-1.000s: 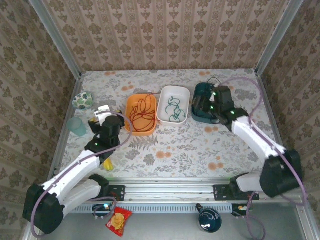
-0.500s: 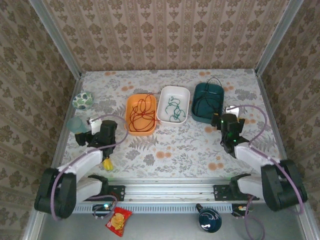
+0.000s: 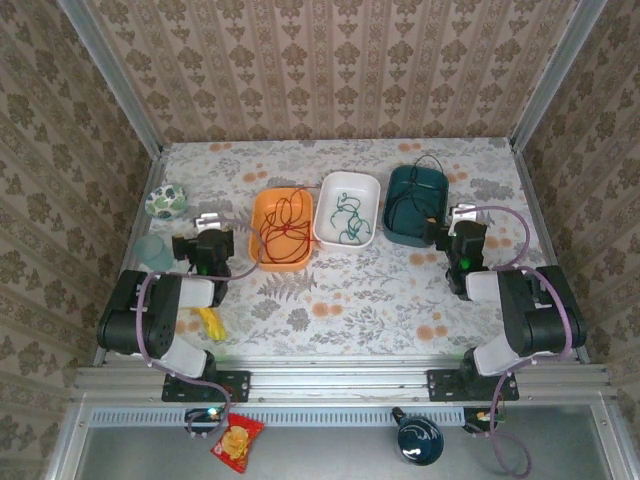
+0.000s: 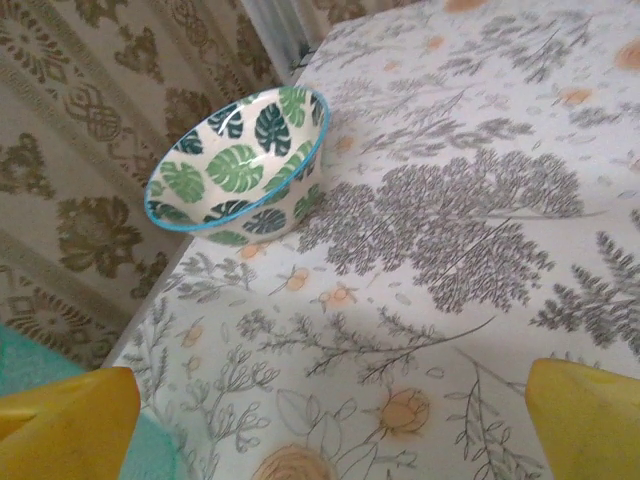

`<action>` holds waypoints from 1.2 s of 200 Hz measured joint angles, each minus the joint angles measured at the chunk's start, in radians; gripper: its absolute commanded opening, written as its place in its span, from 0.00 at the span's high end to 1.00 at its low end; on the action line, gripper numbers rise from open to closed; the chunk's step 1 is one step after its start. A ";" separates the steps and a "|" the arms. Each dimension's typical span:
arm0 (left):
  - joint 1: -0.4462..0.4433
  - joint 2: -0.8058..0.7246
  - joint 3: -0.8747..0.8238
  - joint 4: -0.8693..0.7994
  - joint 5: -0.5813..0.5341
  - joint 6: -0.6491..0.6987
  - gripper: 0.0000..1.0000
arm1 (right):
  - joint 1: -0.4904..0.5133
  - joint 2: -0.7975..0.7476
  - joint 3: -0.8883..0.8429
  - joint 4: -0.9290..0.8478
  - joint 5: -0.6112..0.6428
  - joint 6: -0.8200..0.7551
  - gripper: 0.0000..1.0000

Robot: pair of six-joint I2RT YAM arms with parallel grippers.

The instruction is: Untangle the cables

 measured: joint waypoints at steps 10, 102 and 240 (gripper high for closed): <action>0.018 0.000 -0.007 0.029 0.035 0.000 0.00 | -0.001 0.000 0.000 0.011 -0.021 -0.001 0.00; 0.131 0.037 -0.014 0.097 0.306 -0.022 0.00 | -0.001 0.000 0.000 0.024 -0.057 -0.001 0.00; 0.131 0.037 -0.014 0.097 0.328 -0.023 0.00 | -0.001 0.000 0.000 0.024 -0.070 -0.001 0.00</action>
